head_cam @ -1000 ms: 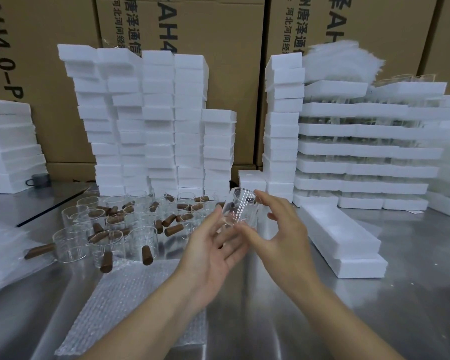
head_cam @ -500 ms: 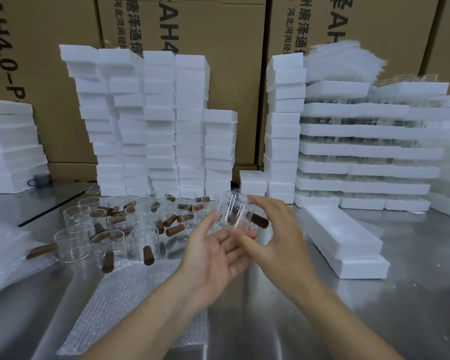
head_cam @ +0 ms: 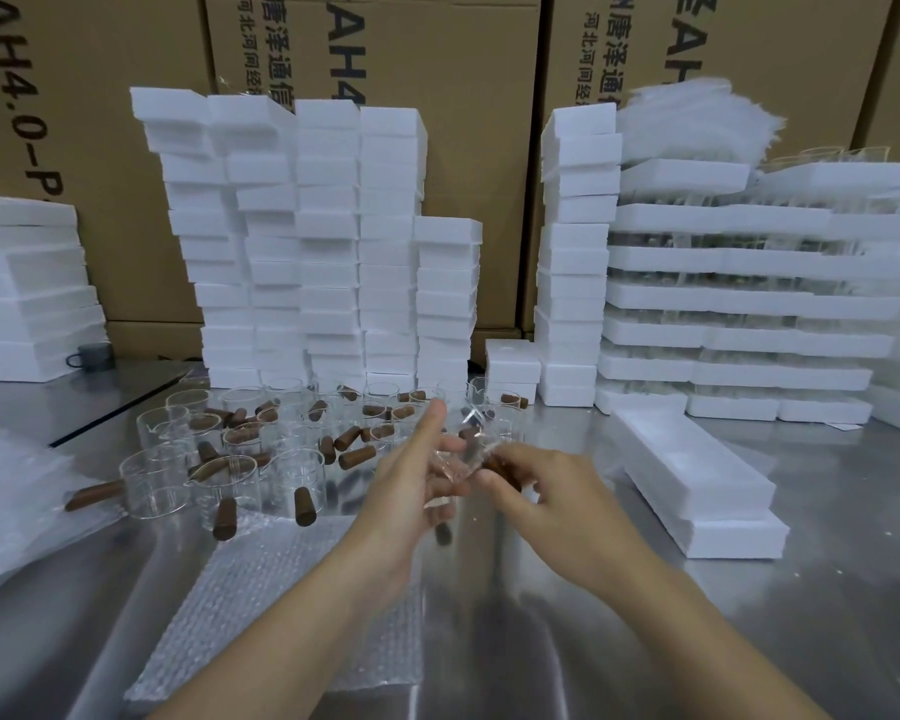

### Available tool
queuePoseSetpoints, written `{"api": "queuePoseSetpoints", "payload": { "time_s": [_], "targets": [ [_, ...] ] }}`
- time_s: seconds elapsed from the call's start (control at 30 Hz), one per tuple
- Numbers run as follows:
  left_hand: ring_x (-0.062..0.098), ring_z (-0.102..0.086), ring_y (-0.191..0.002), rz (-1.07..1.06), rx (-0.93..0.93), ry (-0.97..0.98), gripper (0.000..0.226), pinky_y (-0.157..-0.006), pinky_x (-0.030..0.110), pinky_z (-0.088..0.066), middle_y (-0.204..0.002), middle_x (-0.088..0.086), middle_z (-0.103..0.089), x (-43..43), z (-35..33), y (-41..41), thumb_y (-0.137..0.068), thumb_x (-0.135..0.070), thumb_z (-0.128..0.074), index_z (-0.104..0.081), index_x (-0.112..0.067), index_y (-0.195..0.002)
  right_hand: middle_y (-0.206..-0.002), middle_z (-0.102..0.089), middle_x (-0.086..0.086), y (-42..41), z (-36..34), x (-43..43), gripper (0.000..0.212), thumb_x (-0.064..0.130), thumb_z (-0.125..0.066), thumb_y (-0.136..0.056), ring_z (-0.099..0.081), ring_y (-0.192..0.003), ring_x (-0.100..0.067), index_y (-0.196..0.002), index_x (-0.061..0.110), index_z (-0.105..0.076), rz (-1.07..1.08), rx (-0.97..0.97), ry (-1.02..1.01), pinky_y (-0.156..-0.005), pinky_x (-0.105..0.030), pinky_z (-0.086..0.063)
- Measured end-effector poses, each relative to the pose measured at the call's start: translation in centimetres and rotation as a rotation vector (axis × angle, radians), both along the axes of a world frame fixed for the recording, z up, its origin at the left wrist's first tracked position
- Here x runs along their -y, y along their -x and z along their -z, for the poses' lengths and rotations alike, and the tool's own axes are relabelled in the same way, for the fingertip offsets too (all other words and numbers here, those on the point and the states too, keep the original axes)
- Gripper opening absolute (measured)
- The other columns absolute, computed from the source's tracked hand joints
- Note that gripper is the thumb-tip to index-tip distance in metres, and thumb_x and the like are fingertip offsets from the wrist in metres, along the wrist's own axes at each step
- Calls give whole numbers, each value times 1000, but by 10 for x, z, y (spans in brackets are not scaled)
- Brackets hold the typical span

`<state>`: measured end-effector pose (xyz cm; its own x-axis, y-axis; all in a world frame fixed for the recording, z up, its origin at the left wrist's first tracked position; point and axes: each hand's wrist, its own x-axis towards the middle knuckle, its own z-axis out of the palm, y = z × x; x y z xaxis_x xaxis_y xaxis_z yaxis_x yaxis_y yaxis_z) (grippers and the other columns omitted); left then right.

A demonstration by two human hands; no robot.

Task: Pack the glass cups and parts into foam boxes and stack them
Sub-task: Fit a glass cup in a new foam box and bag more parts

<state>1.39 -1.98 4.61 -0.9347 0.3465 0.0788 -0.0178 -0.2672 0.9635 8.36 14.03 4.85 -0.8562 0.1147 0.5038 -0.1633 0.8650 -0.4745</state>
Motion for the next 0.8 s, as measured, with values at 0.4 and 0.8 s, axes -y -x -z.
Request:
{"api": "queuePoseSetpoints", "payload": {
  "time_s": [0.4, 0.8],
  "targets": [
    [16, -69, -86, -32, -640, 1454, 44, -87, 37, -58, -89, -8, -70, 40, 1, 21, -99, -64, -55, -67, -22, -93, -73, -76, 1, 8, 1, -19, 27, 32, -67, -102, -74, -75, -21, -81, 18, -76, 145, 9, 358, -83, -40, -58],
    [8, -55, -61, 239, -531, 900, 33, -66, 29, -45, -66, -10, -60, 18, 11, 11, -107, -33, -61, -62, -20, -77, -71, -75, -4, -2, -13, 0, 33, 22, -66, -104, -66, -59, -11, -78, 4, -75, -22, 12, 764, -56, -9, -44]
  ]
}}
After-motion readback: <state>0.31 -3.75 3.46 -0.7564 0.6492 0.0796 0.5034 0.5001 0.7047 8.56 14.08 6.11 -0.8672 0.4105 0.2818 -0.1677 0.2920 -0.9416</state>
